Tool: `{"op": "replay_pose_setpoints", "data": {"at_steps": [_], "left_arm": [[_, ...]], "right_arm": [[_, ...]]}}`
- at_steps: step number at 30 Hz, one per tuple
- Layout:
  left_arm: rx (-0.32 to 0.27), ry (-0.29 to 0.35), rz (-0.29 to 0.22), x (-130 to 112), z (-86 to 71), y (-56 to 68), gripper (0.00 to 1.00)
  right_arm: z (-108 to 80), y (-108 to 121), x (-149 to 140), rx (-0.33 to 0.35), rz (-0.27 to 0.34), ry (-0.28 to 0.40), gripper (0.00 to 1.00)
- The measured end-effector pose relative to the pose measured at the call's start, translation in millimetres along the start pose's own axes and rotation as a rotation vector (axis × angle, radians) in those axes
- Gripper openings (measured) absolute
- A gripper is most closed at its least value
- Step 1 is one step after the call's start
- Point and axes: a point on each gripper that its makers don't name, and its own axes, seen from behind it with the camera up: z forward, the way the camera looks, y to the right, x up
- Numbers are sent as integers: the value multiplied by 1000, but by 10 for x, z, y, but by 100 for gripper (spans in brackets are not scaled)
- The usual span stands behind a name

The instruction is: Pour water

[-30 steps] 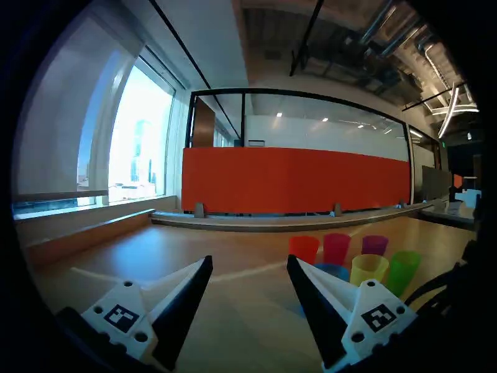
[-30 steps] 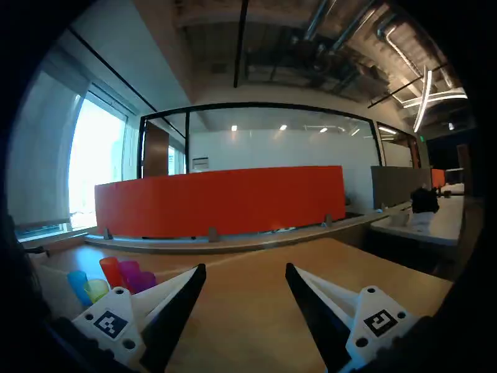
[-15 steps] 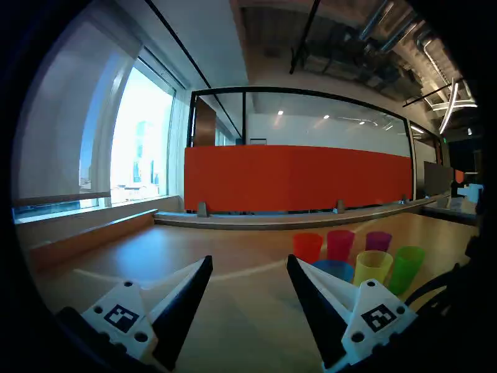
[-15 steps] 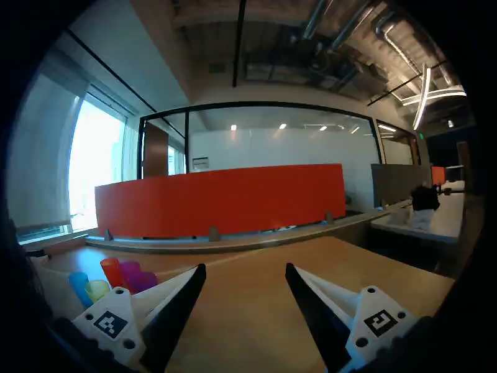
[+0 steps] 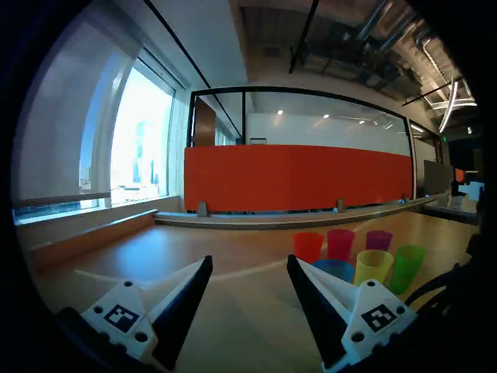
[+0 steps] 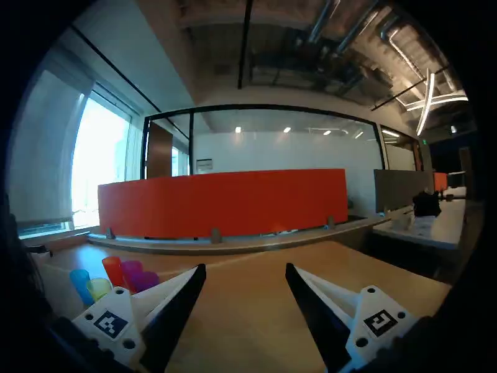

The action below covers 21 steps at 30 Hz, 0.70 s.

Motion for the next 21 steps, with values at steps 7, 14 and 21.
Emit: {"op": "replay_pose_setpoints", "data": {"at_steps": [7,14,21], "left_arm": [[0,0,2,-1,2,1,89],[0,0,2,-3,1,4,89],[0,0,2,-2,1,1,89]], "right_arm": [[-6,-36,91,13,-38,19,99],[35,-185,148,53,-82,35,99],[119,-267,73,70,-85,31,99]]}}
